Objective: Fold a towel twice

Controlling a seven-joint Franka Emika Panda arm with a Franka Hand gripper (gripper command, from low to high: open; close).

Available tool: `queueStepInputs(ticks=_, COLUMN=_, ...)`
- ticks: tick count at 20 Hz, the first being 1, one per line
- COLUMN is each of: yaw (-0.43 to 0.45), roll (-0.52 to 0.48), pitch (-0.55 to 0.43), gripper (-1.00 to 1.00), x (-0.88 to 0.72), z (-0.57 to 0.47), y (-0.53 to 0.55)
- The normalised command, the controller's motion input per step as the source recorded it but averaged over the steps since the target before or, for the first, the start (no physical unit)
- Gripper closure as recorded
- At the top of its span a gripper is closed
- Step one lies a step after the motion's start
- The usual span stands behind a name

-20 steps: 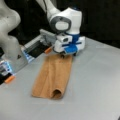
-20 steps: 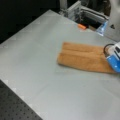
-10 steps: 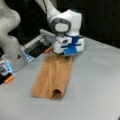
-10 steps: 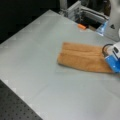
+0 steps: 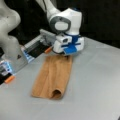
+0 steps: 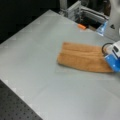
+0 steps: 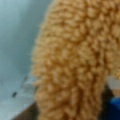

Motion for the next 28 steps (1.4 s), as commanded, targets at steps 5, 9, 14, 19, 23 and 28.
queueStepInputs(ticks=5, yaw=0.307, roll=0.107, pitch=0.227, gripper=1.00, x=0.20, z=0.51, y=-0.41)
queueStepInputs(ticks=9, yaw=0.250, roll=0.176, pitch=0.175, gripper=1.00, x=0.43, z=0.32, y=-0.44)
queueStepInputs(ticks=14, yaw=0.078, roll=0.166, pitch=0.171, gripper=1.00, x=0.34, z=0.17, y=-0.21)
queueStepInputs(ticks=19, yaw=0.049, roll=0.108, pitch=0.181, gripper=1.00, x=0.17, z=0.15, y=-0.11)
queueStepInputs(ticks=23, yaw=0.033, roll=0.071, pitch=0.178, gripper=1.00, x=0.10, z=0.17, y=-0.21)
queueStepInputs(ticks=28, yaw=0.087, roll=0.117, pitch=0.176, gripper=1.00, x=0.07, z=0.18, y=-0.20)
